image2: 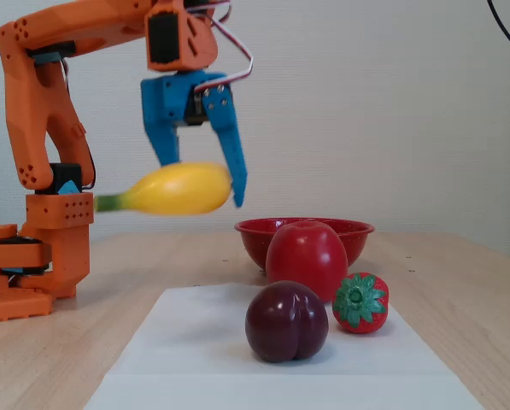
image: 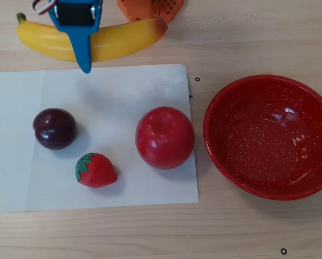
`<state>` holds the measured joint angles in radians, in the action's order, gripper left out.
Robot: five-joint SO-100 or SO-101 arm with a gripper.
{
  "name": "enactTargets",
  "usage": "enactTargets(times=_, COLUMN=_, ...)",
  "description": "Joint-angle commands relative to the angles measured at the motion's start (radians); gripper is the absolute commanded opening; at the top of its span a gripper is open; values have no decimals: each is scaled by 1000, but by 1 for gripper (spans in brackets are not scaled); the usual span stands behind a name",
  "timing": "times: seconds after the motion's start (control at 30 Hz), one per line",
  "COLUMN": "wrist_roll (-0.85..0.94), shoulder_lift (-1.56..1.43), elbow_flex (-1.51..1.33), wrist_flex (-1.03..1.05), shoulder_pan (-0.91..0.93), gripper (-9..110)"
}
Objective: Grasp the banana and put it in the red bowl
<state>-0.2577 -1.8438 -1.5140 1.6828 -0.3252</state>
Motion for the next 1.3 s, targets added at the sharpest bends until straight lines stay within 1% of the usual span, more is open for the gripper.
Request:
enactTargets(times=0.0, wrist_roll=48, shoulder_lift=-130, elbow_flex=166, wrist_flex=58, shoulder_pan=58, gripper=0)
enactTargets(times=0.13, wrist_roll=100, shoulder_lift=-127, elbow_flex=259, wrist_flex=115, shoulder_pan=152, gripper=0)
enactTargets(times=0.27, wrist_roll=167, shoulder_lift=-129, elbow_flex=314, wrist_flex=118, shoulder_pan=270, gripper=0)
enactTargets(times=0.6, wrist_roll=328, shoulder_lift=-118, elbow_flex=400, wrist_flex=17, shoulder_pan=637, gripper=0)
enactTargets(times=0.77, wrist_roll=371, shoulder_lift=-77, elbow_flex=410, wrist_flex=-103, shoulder_pan=781, gripper=0)
enactTargets(times=0.97, wrist_roll=382, shoulder_lift=-20, elbow_flex=380, wrist_flex=-276, shoulder_pan=894, gripper=0)
enactTargets(times=1.1, wrist_roll=357, shoulder_lift=3, elbow_flex=282, wrist_flex=-442, shoulder_pan=937, gripper=0)
enactTargets(times=1.27, wrist_roll=299, shoulder_lift=25, elbow_flex=98, wrist_flex=-699, shoulder_pan=945, gripper=0)
